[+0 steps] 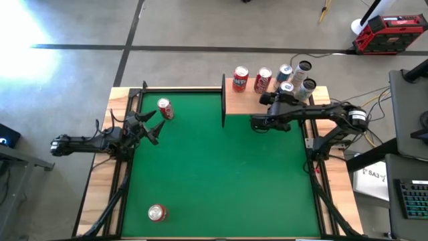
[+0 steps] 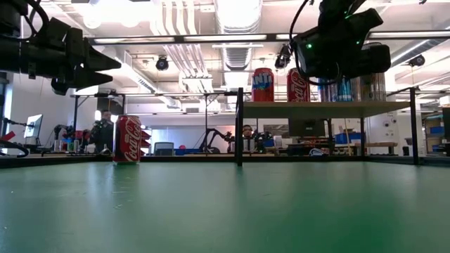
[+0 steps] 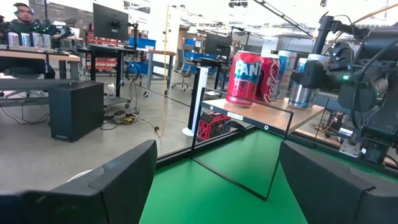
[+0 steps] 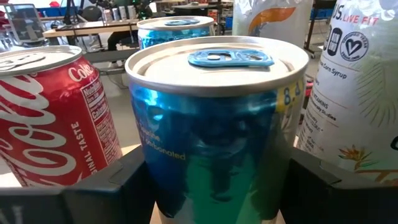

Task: Place canned beverage on shelf
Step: Put the blue soda can on the shelf aligned with the other blue soda can

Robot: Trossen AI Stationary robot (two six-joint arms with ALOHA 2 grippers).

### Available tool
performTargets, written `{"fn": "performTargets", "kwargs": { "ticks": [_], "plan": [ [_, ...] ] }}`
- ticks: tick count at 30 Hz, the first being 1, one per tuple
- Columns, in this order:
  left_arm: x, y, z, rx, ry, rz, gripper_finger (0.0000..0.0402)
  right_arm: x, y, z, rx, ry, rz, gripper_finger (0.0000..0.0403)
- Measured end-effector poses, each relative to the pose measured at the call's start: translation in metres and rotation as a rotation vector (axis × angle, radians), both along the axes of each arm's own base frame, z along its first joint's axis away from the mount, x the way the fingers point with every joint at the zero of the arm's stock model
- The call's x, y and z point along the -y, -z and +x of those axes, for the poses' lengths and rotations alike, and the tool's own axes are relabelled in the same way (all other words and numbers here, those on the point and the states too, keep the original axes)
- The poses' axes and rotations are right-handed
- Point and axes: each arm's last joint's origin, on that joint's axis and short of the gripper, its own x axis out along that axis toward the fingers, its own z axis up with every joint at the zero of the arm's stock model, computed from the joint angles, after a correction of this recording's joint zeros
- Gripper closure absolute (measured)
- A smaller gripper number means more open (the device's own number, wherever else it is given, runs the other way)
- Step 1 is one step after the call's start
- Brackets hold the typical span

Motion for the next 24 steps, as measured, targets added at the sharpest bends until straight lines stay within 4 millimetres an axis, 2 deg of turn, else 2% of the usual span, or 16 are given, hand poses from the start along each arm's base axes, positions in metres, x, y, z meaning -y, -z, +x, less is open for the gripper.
{"fn": "performTargets", "kwargs": {
  "ticks": [10, 24],
  "plan": [
    [0.0000, -0.0001, 0.0000, 0.000, 0.000, 0.000, 0.0078, 0.0017, 0.0010, 0.0003, -0.007, 0.004, -0.002, 0.0150],
    [0.0000, 0.0000, 0.0000, 0.000, 0.000, 0.000, 0.0078, 0.0001, 0.0022, 0.0005, -0.010, 0.010, 0.049, 0.0048]
  ]
}}
